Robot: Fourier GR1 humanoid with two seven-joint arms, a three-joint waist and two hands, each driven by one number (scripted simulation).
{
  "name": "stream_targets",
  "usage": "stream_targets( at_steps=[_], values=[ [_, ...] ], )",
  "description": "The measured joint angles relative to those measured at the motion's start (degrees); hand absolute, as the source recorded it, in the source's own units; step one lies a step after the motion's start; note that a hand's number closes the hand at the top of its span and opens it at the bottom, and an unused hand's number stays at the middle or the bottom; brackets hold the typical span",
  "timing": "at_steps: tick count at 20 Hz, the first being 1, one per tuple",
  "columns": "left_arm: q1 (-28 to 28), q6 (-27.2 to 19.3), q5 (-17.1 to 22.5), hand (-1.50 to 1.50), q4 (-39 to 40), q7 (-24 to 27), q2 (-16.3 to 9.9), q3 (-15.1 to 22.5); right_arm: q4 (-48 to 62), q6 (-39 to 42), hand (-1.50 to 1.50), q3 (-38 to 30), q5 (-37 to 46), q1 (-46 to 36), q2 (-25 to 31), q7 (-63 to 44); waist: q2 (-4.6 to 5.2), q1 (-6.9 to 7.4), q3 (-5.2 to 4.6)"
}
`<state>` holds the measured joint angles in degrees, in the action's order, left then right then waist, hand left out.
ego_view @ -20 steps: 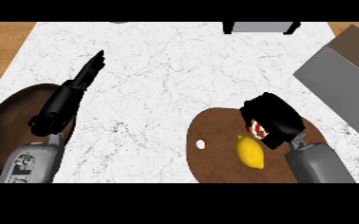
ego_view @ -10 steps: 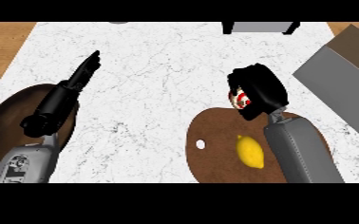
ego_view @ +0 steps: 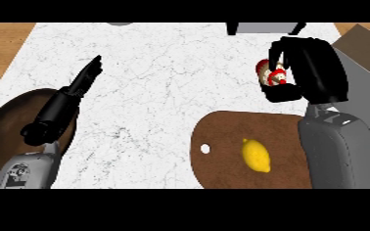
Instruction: Pick the cupcake from the cutting board and place it in the cardboard box
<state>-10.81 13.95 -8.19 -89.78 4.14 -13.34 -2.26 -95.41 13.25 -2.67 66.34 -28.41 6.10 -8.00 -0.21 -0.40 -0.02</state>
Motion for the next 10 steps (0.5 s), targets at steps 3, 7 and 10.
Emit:
stream_targets(
  at_steps=[3,7,10],
  values=[
    [-0.3,0.1,-0.2,0.0,0.4,0.3,0.0,0.0,-0.5,-0.4,1.5,-5.6,-1.5,-2.8,0.6,-4.0,0.09,0.1,0.01],
    [-1.0,0.3,-0.3,0.0,0.6,0.1,-0.1,-0.1,2.3,-1.8,1.5,-12.4,-3.4,-5.6,3.9,-6.2,0.2,0.34,0.01],
    [-0.9,0.2,-0.7,0.0,-0.1,-0.4,0.3,0.2,7.3,-2.2,1.5,-17.7,-5.7,-9.3,8.1,-6.3,0.28,0.62,0.03]
  ],
)
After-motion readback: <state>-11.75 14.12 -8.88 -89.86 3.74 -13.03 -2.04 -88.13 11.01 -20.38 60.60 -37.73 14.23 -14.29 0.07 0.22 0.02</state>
